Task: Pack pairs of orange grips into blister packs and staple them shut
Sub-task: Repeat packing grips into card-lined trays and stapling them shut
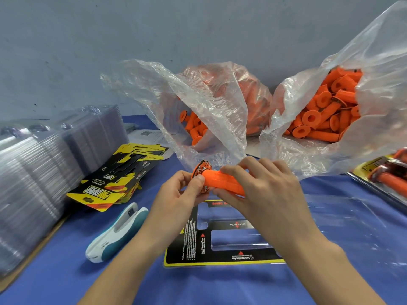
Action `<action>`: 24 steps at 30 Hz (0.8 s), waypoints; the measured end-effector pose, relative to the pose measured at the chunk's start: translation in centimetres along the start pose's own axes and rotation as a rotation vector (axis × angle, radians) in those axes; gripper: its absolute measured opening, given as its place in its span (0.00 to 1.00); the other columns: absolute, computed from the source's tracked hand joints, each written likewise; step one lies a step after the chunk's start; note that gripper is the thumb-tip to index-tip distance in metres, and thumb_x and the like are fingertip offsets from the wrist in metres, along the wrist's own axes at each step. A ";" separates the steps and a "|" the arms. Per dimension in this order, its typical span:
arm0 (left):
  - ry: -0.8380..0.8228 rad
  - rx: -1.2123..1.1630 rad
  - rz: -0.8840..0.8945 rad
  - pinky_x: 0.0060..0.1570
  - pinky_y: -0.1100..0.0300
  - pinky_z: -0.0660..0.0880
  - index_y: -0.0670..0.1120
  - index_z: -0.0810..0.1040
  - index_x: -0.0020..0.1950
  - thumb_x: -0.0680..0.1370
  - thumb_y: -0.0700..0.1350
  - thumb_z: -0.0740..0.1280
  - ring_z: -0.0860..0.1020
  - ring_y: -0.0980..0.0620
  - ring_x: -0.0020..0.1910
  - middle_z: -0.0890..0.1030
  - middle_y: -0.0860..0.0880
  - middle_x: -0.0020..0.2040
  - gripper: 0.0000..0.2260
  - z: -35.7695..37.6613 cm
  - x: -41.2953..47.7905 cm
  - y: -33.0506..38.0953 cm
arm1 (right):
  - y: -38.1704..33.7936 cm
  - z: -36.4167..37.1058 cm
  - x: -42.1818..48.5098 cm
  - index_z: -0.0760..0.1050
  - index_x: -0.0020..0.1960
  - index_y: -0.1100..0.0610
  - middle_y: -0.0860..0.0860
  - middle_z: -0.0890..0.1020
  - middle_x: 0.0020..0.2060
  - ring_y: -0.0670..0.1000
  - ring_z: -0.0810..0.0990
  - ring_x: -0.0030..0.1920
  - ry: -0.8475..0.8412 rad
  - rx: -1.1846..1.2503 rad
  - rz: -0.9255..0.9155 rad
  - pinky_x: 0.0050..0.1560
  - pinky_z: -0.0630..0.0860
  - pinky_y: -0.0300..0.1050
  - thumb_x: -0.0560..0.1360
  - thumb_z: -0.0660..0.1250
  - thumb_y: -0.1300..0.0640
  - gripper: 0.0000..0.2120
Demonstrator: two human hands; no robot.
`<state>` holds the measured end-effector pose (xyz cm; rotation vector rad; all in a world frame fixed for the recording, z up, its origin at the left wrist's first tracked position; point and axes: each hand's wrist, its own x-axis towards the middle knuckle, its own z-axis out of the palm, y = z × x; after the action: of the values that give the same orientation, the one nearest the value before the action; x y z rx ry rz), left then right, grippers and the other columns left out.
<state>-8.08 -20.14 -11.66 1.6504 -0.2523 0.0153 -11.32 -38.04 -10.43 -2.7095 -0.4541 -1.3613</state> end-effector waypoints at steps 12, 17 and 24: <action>0.105 0.252 0.158 0.48 0.57 0.79 0.56 0.77 0.49 0.74 0.62 0.66 0.83 0.59 0.44 0.84 0.57 0.43 0.12 0.1 -0.1 0.5 | 0.4 -0.3 -0.3 0.81 0.53 0.50 0.50 0.80 0.43 0.56 0.78 0.40 -0.098 0.004 0.008 0.41 0.73 0.52 0.73 0.72 0.42 0.14; 0.279 0.516 0.325 0.37 0.60 0.75 0.56 0.74 0.43 0.79 0.59 0.65 0.80 0.64 0.38 0.81 0.65 0.39 0.09 0.7 0.2 1.2 | 0.0 -0.4 -0.2 0.80 0.52 0.48 0.49 0.79 0.44 0.55 0.77 0.42 -0.118 -0.086 -0.026 0.45 0.71 0.51 0.75 0.69 0.44 0.10; 0.331 0.784 0.319 0.42 0.48 0.77 0.53 0.72 0.41 0.78 0.54 0.63 0.79 0.50 0.38 0.79 0.56 0.34 0.08 0.4 0.7 1.0 | -0.3 0.0 -0.4 0.79 0.51 0.48 0.48 0.79 0.46 0.54 0.76 0.43 -0.175 -0.138 -0.072 0.47 0.69 0.50 0.74 0.71 0.42 0.11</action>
<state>-7.61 -20.73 -10.59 2.3239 -0.2693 0.6991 -11.61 -37.81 -10.81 -2.9678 -0.4914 -1.2196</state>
